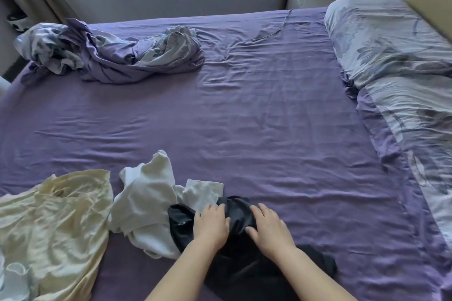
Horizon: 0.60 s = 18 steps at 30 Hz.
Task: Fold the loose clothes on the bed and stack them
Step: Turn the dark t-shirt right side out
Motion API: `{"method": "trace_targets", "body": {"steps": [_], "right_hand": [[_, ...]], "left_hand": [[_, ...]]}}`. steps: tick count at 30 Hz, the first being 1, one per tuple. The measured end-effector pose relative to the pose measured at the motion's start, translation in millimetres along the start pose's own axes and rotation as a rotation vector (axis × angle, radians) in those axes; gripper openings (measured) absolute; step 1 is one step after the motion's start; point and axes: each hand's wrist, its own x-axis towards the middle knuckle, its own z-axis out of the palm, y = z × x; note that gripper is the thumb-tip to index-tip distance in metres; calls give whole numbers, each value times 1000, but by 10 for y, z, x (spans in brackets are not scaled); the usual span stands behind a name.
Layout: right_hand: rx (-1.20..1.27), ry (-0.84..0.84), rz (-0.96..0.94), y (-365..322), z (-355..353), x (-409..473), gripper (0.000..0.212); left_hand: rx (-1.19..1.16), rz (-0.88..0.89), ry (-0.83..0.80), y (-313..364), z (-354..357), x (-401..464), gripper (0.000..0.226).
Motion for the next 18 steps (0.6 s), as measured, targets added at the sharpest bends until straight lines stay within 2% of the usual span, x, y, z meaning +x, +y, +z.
{"method": "trace_targets", "body": {"steps": [4, 8, 10, 15, 18], "right_hand": [[-52, -38, -72, -95, 49, 341, 58], [-159, -81, -67, -176, 173, 432, 68], [-107, -72, -17, -207, 203, 387, 70], [164, 72, -54, -226, -63, 94, 39], [427, 100, -126, -227, -367, -233, 18]], "left_hand": [[40, -26, -112, -144, 121, 6, 29], [43, 12, 3, -270, 188, -82, 26], [4, 12, 66, -315, 176, -157, 31], [-28, 10, 188, -388, -28, -418, 37], [-53, -12, 222, -397, -229, -661, 29]]}}
